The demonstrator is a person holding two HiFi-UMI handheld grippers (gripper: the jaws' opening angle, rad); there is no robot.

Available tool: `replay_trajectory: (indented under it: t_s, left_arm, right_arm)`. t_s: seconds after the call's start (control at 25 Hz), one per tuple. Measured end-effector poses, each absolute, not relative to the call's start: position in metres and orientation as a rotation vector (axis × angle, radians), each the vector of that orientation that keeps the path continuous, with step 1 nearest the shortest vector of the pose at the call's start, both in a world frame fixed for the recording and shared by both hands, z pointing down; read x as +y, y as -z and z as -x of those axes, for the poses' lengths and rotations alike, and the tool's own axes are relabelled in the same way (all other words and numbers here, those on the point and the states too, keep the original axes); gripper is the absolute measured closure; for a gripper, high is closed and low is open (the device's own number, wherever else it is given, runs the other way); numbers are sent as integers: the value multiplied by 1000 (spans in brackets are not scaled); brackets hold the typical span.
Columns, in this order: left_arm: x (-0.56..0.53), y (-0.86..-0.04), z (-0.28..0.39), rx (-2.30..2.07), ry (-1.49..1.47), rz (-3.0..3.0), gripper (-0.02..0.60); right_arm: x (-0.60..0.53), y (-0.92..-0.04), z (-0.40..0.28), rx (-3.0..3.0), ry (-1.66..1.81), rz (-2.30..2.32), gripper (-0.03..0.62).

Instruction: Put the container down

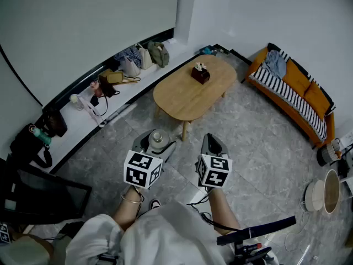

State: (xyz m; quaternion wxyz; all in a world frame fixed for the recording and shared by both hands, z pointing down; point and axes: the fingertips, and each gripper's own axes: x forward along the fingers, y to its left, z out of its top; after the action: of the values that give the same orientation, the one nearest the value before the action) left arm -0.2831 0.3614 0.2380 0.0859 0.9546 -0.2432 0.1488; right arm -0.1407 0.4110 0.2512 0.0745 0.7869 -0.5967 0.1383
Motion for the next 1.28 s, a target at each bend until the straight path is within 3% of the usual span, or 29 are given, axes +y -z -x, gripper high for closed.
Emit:
replay_trajectory:
  t_s: [0.84,1.28]
  left_arm:
    - [323,-248,318,-694,-466,-2864,245]
    - [300,-261,275,-669,-492,-2846,245]
  right_arm:
    - [395,-271,150,-1709,-532,-2457,571]
    - [378,-288,100,-1670,-605,-2477,571]
